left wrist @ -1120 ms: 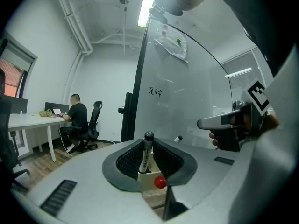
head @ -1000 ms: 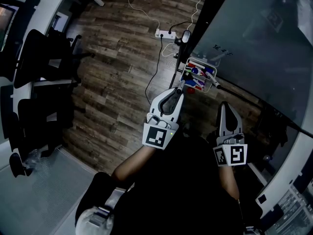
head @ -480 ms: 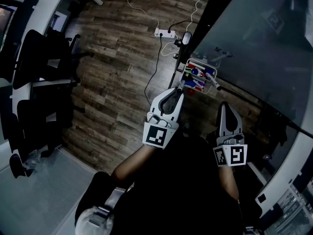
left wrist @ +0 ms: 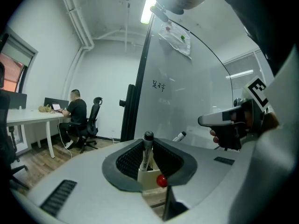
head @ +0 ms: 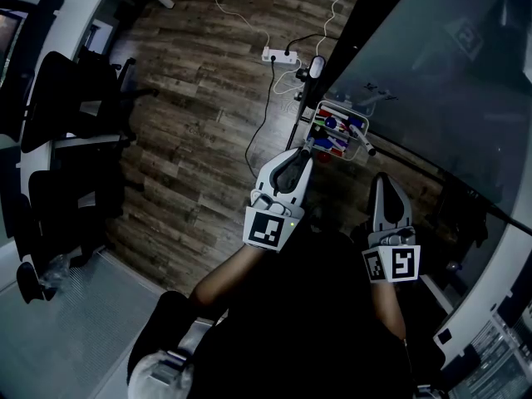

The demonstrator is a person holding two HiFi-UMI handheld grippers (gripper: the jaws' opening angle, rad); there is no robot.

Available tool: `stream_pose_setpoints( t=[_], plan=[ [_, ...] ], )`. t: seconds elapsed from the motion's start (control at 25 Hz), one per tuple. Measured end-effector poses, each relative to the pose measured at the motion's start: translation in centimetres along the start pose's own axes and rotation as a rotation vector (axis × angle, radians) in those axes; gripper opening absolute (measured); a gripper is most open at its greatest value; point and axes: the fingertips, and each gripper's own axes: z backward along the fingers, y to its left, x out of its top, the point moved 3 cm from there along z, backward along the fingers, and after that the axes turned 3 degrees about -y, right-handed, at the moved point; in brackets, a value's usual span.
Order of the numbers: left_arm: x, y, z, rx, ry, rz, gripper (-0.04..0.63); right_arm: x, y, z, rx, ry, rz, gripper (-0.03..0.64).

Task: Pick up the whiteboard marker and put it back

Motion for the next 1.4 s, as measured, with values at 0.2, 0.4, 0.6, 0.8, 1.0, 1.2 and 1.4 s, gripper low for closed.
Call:
stream_pose_setpoints(
  t=[0.2, 0.4, 0.6, 0.8, 1.0, 1.2, 1.4],
  plan=[
    [-0.2, 0.2, -0.4, 0.000, 0.003, -0.009, 0.075, 0.0, 0.0, -0.2, 0.002, -0.001, 0.000, 0.014],
    [-0.3, 0.7, -1.0, 0.002, 0.005, -0.006, 0.075, 0.0, -0.2, -0.2, -0.002, -0.002, -0.001, 0.014],
    [0.0, 1.0, -1.4, 0.000, -0.006, 0.002, 0.074, 0.0, -0.1, -0.4, -0.006, 0.003, -0.004, 0.014],
    [0.1, 1.1, -1.7, -0.007, -0.006, 0.001, 0.075, 0.0, -0.1, -0.6, -0.009, 0.003, -0.004, 0.014],
    [0.3, 1.1, -2.1, -0.009, -0.005, 0.006, 0.075, 0.2, -0.2, -0.7, -0.011, 0.001, -0.001, 0.014],
    [0.3, 1.1, -2.0, -0.009, -0.008, 0.004, 0.075, 0.3, -0.3, -0.6, -0.011, -0.004, 0.002, 0.014],
    [0.3, 1.0, -1.9, -0.006, -0.021, -0.001, 0.075, 0.3, -0.4, -0.6, -0.010, -0.008, 0.003, 0.014]
  ],
)
